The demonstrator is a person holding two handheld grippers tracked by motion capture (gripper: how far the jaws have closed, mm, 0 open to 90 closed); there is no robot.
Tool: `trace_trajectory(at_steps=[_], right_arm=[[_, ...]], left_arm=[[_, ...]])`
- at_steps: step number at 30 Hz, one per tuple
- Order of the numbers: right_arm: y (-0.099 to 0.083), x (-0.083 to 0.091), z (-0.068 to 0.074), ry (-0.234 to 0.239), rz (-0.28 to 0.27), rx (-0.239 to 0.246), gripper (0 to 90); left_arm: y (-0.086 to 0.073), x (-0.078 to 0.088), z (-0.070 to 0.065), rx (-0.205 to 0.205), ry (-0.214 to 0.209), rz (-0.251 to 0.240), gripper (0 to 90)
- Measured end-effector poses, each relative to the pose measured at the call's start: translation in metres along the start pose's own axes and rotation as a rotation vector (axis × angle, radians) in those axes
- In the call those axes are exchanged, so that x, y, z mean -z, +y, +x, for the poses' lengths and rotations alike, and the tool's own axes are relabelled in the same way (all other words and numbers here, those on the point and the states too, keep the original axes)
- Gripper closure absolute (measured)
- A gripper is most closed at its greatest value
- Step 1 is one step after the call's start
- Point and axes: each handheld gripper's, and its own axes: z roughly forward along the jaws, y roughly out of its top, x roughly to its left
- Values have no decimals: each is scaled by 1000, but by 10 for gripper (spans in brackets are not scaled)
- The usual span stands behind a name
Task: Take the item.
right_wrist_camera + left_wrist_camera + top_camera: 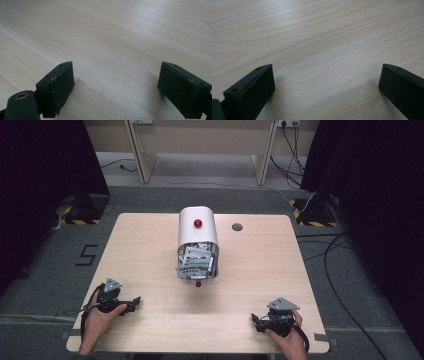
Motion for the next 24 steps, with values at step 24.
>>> trace_trajectory(at_steps=[24], right_arm=[[29, 24, 13, 44, -203, 57, 230]], left_arm=[[0, 0, 0, 0, 0, 0, 0]])
